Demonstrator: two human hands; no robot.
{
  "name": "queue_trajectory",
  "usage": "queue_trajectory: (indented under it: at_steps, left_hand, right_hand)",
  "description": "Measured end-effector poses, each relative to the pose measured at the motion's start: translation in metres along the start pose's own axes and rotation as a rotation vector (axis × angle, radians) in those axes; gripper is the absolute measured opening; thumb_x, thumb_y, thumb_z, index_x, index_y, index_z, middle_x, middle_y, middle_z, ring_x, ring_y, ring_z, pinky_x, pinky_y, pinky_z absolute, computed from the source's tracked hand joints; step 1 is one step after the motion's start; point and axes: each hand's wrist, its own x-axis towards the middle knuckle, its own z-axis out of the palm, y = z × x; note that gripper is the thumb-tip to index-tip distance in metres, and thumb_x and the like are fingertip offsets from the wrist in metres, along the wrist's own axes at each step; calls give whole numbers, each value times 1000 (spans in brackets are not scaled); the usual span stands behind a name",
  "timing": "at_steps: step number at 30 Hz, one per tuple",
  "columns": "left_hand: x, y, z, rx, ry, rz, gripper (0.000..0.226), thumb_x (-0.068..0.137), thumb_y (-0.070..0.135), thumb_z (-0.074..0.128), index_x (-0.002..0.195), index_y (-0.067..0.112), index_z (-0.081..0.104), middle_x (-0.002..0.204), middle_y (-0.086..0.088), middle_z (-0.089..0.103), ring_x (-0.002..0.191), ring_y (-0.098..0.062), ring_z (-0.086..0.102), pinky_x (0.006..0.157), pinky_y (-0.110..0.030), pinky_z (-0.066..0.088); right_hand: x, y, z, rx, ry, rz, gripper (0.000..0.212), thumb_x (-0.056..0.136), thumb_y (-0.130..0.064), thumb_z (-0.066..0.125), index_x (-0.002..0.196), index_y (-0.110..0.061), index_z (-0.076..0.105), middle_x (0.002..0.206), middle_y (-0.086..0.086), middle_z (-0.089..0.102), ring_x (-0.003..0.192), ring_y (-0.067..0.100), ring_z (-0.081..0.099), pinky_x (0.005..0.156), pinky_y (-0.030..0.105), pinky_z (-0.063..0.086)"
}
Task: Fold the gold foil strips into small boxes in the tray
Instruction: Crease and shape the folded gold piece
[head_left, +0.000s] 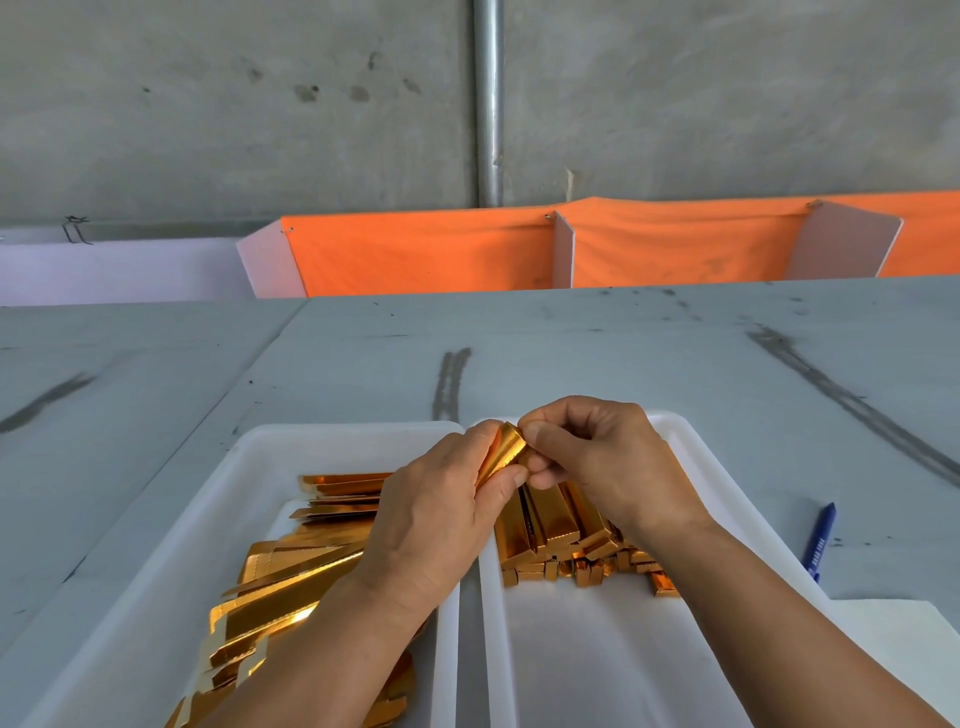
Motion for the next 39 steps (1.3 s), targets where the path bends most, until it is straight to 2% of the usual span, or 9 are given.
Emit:
queue_trajectory:
  at_steps: [4,10,13,16,24,31,35,37,39]
  left_hand:
    - [0,2,2,-45,3,-30,54,87,57,41,130,26,51,98,10,62,84,-9,60,70,-16,50]
    - [1,-1,2,-74,20,-102,48,88,56,43,123,24,54,88,11,59,77,-10,59,63,-13,44]
    - [1,-1,2,-100,8,-109,46,88,55,45,122,25,55,87,11,59,76,-10,58,62,-13,43]
    - [0,-2,2,-87,12,-89,45,89,54,46,123,24,54,88,12,58,76,-10,57,61,-12,40]
    - [0,-2,2,40,37,-28,51,91,54,41,133,26,46,106,8,62,90,-10,61,73,-17,51]
    - [1,0,0,119,39,-13,64,90,57,32,145,25,36,119,3,61,101,-15,62,79,-23,53]
    - [1,1,3,183,10,-39,64,92,57,32,148,26,30,124,5,59,103,-14,61,78,-20,49]
    - [2,0,4,198,4,-60,63,93,57,33,149,27,27,127,6,57,106,-13,60,80,-19,48]
    - [2,-1,4,197,10,-68,63,92,57,33,148,27,29,127,5,58,106,-13,61,80,-19,49]
  right_hand:
    - [1,3,1,-12,2,-44,11,94,-17,66,89,-20,75,68,0,74,62,9,70,63,15,54]
    - [2,7,3,78,-40,-13,19,94,-8,64,97,-21,77,76,1,75,66,9,70,68,16,53]
    - [4,8,4,139,-35,20,16,95,-10,64,96,-20,76,74,4,75,65,12,70,69,21,56]
    - [5,8,3,107,-22,3,11,93,-13,65,96,-20,73,72,3,75,64,13,72,66,19,57]
    - [5,10,3,44,10,-40,6,92,-14,66,91,-17,71,69,2,74,64,13,73,62,17,56]
    - [4,11,2,56,13,-14,8,93,-12,65,91,-15,72,70,3,74,65,15,73,62,18,57]
    - [1,12,4,-138,18,-114,17,93,-10,64,87,-21,75,72,-1,75,69,13,73,70,31,62]
    - [1,12,4,-143,-6,-111,20,93,-8,62,88,-22,76,75,0,75,73,15,73,76,38,62]
    - [3,11,4,-91,-21,-72,20,93,-8,62,88,-21,76,76,2,75,74,16,73,77,37,62]
